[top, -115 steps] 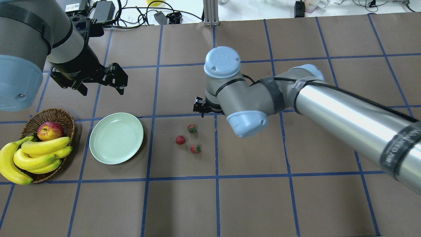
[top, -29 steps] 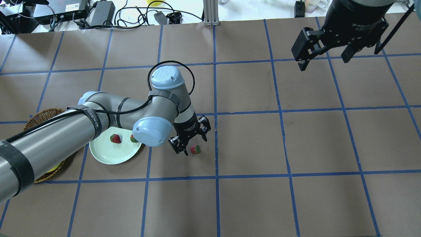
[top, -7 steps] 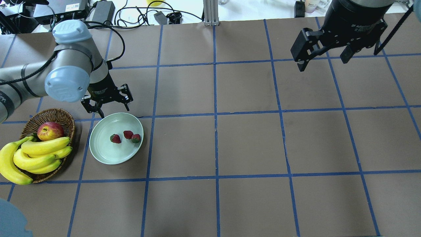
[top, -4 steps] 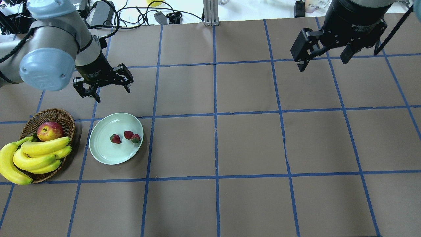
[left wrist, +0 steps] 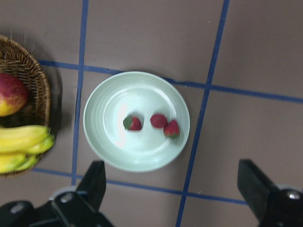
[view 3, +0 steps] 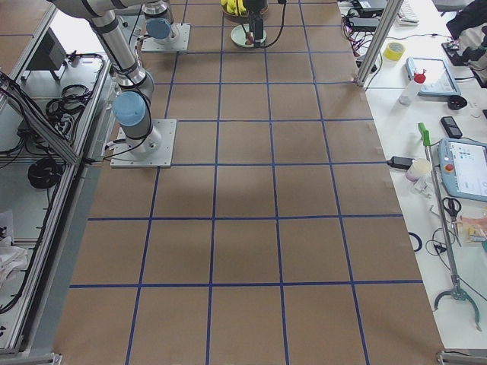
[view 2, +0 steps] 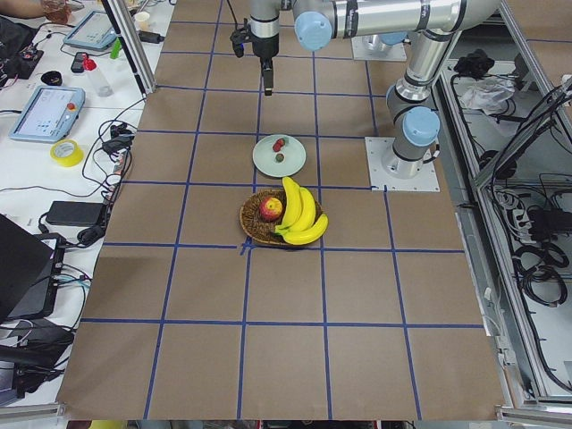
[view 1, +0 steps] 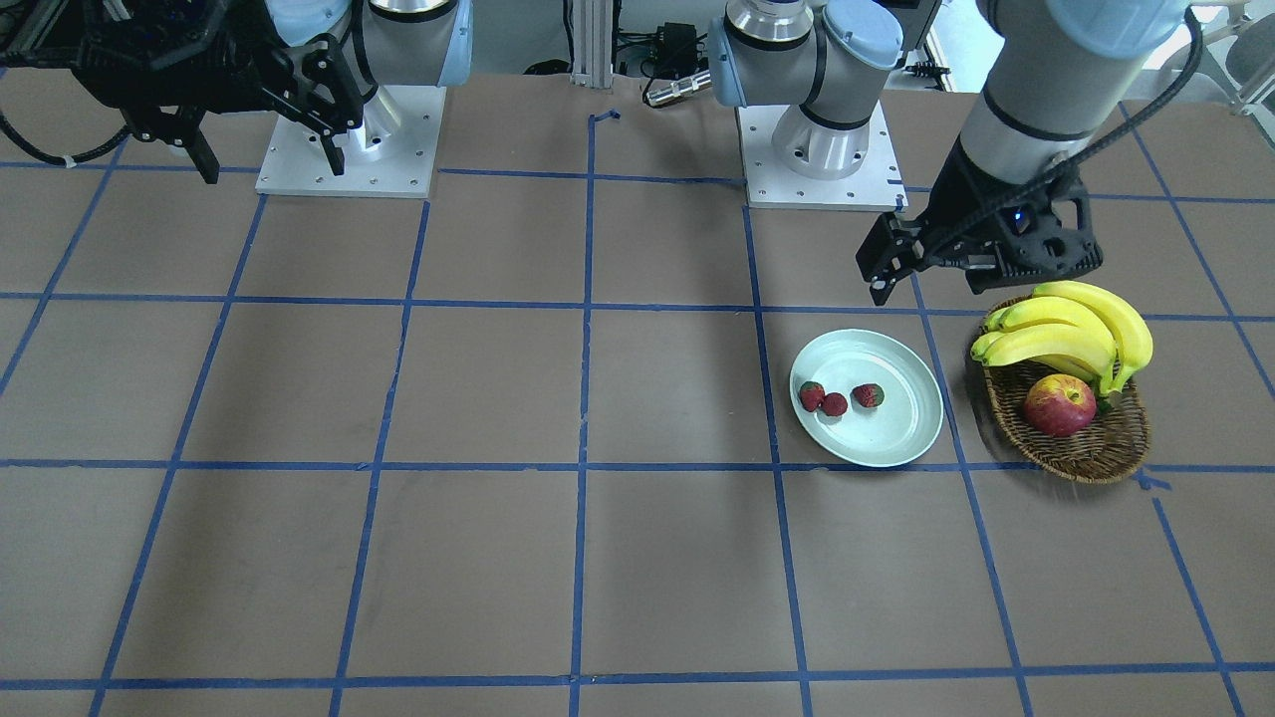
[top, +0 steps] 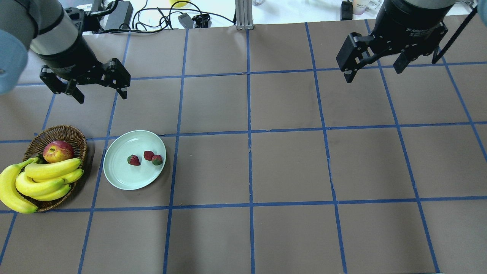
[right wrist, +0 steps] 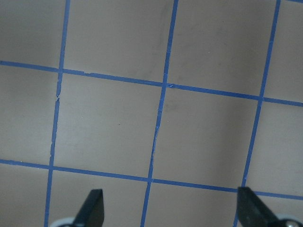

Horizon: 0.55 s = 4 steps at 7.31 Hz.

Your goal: Collect all strawberries into plate

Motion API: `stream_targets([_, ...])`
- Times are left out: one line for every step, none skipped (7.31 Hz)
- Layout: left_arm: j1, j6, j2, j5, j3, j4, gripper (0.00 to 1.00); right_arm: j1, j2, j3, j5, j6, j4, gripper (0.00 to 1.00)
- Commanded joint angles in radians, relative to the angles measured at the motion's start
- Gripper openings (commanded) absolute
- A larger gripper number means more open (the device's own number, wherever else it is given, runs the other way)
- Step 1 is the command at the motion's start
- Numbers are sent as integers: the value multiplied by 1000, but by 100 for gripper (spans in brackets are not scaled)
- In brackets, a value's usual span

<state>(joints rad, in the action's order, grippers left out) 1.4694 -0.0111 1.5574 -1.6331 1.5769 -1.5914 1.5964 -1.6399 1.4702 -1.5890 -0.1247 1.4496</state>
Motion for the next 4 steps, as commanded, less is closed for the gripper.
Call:
stream_targets([17, -27, -10, 22, -64, -104, 100, 0, 0, 1, 1, 0, 2, 100])
stream_targets([34, -26, -4, 38, -64, -102, 100, 0, 0, -1, 0, -1, 2, 100])
stream_targets([49, -18, 0, 41, -61, -98, 100, 0, 2, -1, 0, 0, 2, 100])
stream_targets([55, -17, 6, 39, -61, -91, 100, 0, 2, -2, 0, -1, 2, 100])
